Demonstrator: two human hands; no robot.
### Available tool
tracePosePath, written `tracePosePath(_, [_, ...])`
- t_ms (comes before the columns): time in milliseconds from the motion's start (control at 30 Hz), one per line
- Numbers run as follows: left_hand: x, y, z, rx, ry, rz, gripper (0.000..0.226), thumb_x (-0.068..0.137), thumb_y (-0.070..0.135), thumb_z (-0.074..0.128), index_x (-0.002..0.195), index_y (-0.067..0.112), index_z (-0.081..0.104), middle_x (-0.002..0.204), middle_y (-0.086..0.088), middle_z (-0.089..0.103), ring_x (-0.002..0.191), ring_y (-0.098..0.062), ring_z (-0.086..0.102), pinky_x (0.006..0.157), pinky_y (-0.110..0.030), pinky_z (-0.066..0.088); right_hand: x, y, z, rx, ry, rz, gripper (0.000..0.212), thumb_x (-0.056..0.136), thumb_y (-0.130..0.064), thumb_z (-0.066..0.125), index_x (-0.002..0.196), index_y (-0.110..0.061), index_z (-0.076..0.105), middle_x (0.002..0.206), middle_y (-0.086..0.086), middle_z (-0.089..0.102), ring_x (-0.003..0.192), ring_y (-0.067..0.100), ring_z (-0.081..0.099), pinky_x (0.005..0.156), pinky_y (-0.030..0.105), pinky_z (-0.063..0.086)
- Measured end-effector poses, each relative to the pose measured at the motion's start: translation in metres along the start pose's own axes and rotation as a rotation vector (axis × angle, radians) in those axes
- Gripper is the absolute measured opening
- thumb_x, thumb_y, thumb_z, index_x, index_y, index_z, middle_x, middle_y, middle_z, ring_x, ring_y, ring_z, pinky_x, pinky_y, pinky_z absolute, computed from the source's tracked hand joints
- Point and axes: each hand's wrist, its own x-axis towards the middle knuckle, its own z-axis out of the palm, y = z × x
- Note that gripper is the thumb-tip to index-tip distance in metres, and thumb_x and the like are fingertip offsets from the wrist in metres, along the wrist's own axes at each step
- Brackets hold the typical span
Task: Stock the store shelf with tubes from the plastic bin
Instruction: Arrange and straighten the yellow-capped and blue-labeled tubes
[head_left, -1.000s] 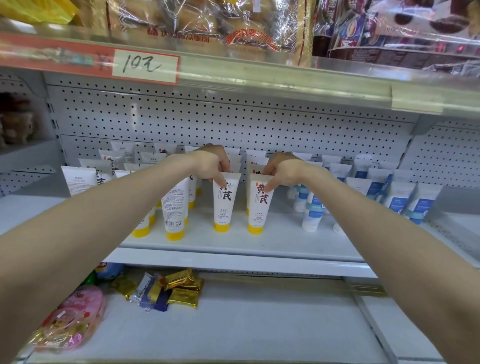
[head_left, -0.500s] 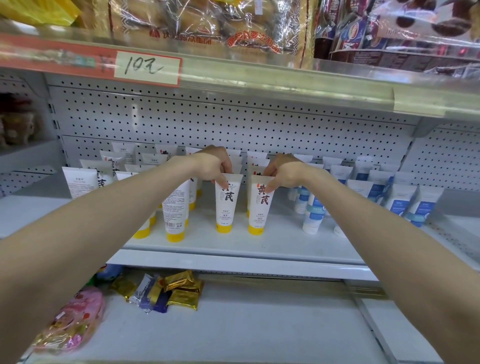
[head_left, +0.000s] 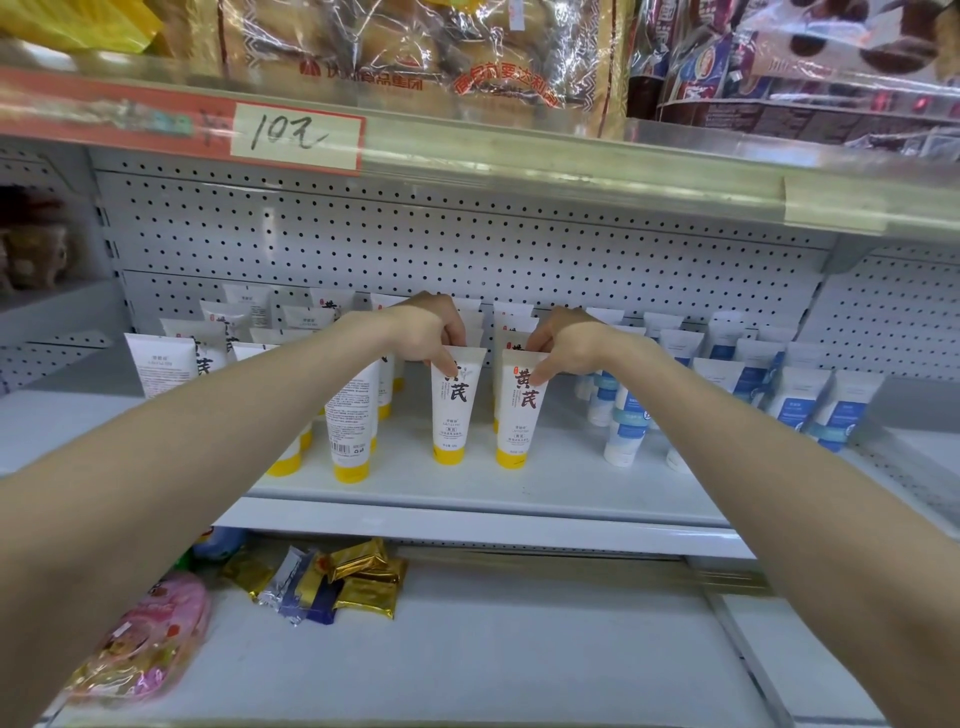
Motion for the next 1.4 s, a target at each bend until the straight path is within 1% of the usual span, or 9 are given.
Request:
tracePosePath(233, [-0.003, 0.001, -0.002, 0.010, -0.024, 0.004, 0.026, 0.080, 0.019, 0.071, 0.104, 0.009, 0.068, 0.105, -0.006, 0.068, 0.097, -0.022, 0.062, 0.082, -0.032, 0.051, 0.000, -0.005, -0.002, -0.006, -0.023, 0.011, 0.040, 0.079, -0.019, 0.072, 0.117, -0.013, 0.063, 0.114, 0.004, 0.065, 0.093, 0.019, 0.056, 0.071, 0.023, 0.041])
tracePosePath(367, [-0.005, 0.001, -0.005, 0.009, -0.042, 0.012, 0.026, 0.080, 0.021, 0.071, 0.103, 0.010, 0.068, 0.104, -0.004, 0.068, 0.097, -0.022, 0.062, 0.081, -0.032, 0.051, -0.003, -0.008, -0.007, -0.013, -0.026, 0.008, 0.042, 0.080, -0.021, 0.072, 0.119, -0.013, 0.062, 0.116, 0.003, 0.063, 0.092, 0.018, 0.054, 0.055, 0.018, 0.038])
tracePosePath(567, [-0.013, 0.001, -0.018, -0.011, -0.032, 0.015, 0.035, 0.079, 0.026, 0.073, 0.110, 0.012, 0.066, 0.100, 0.001, 0.063, 0.096, -0.016, 0.059, 0.074, -0.022, 0.046, -0.010, -0.014, -0.018, -0.036, 0.003, 0.021, 0.035, 0.075, -0.023, 0.075, 0.109, -0.015, 0.067, 0.112, 0.004, 0.065, 0.102, 0.023, 0.059, 0.082, 0.026, 0.047])
tracePosePath(800, [-0.033, -0.004, -0.034, -0.015, 0.017, 0.029, 0.040, 0.077, 0.032, 0.074, 0.113, 0.017, 0.063, 0.111, 0.002, 0.058, 0.103, -0.016, 0.057, 0.088, -0.027, 0.047, -0.026, -0.029, -0.035, -0.023, 0.054, 0.053, 0.037, 0.076, -0.025, 0.076, 0.110, -0.016, 0.065, 0.113, 0.003, 0.062, 0.104, 0.022, 0.057, 0.080, 0.026, 0.045])
tracePosePath(900, [-0.043, -0.006, -0.043, -0.001, 0.039, 0.036, 0.041, 0.076, 0.036, 0.074, 0.112, 0.020, 0.063, 0.117, 0.003, 0.058, 0.103, -0.016, 0.056, 0.084, -0.027, 0.047, -0.031, -0.038, -0.042, -0.012, 0.078, 0.053, 0.036, 0.075, -0.026, 0.076, 0.108, -0.018, 0.066, 0.107, 0.001, 0.061, 0.102, 0.022, 0.057, 0.085, 0.028, 0.047])
tracePosePath(967, [-0.054, -0.006, -0.050, -0.004, 0.044, 0.034, 0.043, 0.077, 0.035, 0.073, 0.114, 0.017, 0.062, 0.115, 0.003, 0.059, 0.103, -0.015, 0.056, 0.079, -0.025, 0.044, -0.034, -0.046, -0.044, -0.015, 0.080, 0.038, 0.035, 0.075, -0.028, 0.076, 0.108, -0.018, 0.065, 0.106, 0.000, 0.061, 0.099, 0.020, 0.056, 0.086, 0.029, 0.047])
tracePosePath(1133, [-0.083, -0.007, -0.065, -0.026, 0.082, 0.007, 0.045, 0.076, 0.030, 0.075, 0.115, 0.011, 0.062, 0.106, -0.001, 0.061, 0.098, -0.016, 0.057, 0.085, -0.028, 0.048, -0.041, -0.070, -0.050, -0.020, 0.084, -0.033, 0.034, 0.075, -0.028, 0.076, 0.105, -0.016, 0.066, 0.108, 0.002, 0.065, 0.101, 0.021, 0.059, 0.093, 0.035, 0.049])
tracePosePath(1233, [-0.101, -0.010, -0.072, -0.051, 0.098, -0.031, 0.044, 0.077, 0.028, 0.075, 0.115, 0.011, 0.062, 0.102, 0.000, 0.060, 0.096, -0.015, 0.057, 0.078, -0.025, 0.045, -0.046, -0.085, -0.054, -0.009, 0.076, -0.092, 0.035, 0.077, -0.026, 0.075, 0.109, -0.013, 0.066, 0.111, 0.004, 0.066, 0.103, 0.023, 0.060, 0.095, 0.036, 0.048])
tracePosePath(1400, [-0.130, -0.012, -0.083, -0.078, 0.136, -0.110, 0.047, 0.077, 0.031, 0.075, 0.117, 0.011, 0.060, 0.104, 0.000, 0.061, 0.099, -0.017, 0.058, 0.089, -0.027, 0.045, -0.052, -0.104, -0.057, 0.042, 0.064, -0.183, 0.037, 0.078, -0.024, 0.075, 0.111, -0.012, 0.066, 0.113, 0.004, 0.065, 0.105, 0.022, 0.060, 0.098, 0.038, 0.047])
